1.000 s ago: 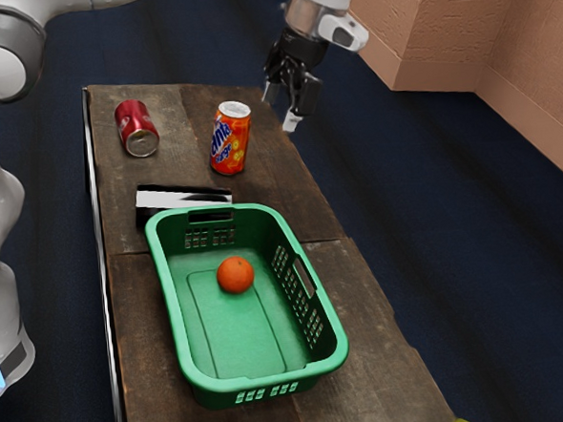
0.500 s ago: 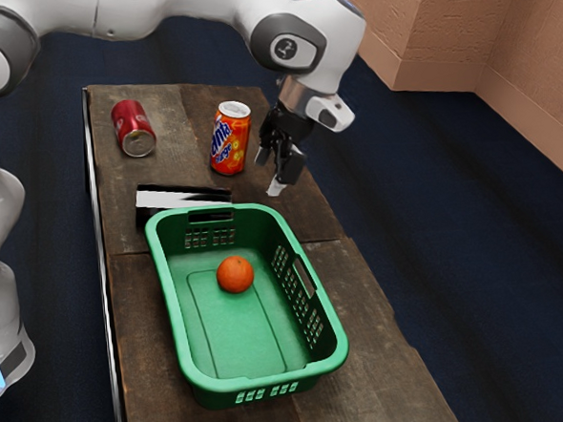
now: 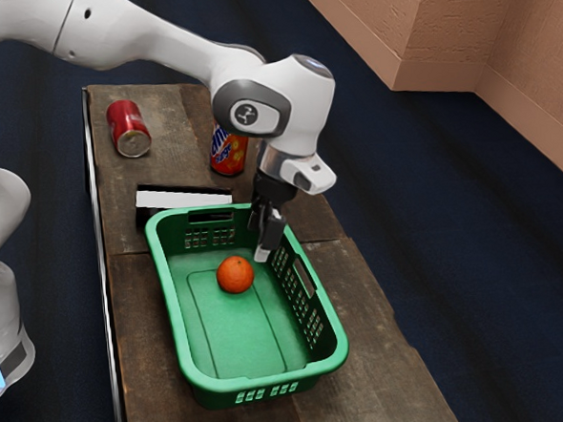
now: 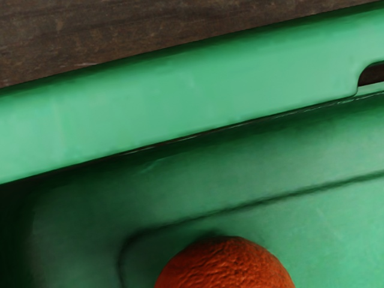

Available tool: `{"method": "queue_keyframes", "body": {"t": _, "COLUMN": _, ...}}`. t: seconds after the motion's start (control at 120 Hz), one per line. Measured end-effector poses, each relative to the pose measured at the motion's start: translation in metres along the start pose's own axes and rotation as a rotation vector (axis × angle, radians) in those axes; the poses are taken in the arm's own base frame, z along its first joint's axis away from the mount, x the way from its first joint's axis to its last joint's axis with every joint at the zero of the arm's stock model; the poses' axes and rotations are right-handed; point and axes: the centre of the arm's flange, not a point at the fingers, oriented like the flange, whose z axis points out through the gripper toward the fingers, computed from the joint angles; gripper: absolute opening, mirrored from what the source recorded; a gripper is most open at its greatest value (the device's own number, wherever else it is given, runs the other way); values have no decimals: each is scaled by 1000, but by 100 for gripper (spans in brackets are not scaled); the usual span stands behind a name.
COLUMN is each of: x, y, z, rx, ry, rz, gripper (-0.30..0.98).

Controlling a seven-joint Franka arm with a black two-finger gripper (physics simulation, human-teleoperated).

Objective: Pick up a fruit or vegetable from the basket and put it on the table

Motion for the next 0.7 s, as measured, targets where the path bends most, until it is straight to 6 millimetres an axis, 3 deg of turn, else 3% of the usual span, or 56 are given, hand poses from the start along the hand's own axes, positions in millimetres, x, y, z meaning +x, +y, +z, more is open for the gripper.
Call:
{"method": "queue_keyframes", "body": {"t": 0.125, "x": 1, "y": 0, "z": 11, "rx": -23, "ry": 14, "rz": -10, "gripper": 69}}
{"method": "queue_keyframes", "body": {"t": 0.408, "x": 5, "y": -3, "z": 12, "rx": -36, "ry": 53, "rz": -18, "gripper": 69}}
{"method": "queue_keyframes", "body": {"t": 0.55, "x": 0, "y": -3, "z": 22, "rx": -46, "ry": 44, "rz": -21, "gripper": 69}}
{"method": "queue_keyframes", "body": {"t": 0.7, "x": -7, "y": -2, "z": 15, "rx": -59, "ry": 68, "rz": -19, "gripper": 69}}
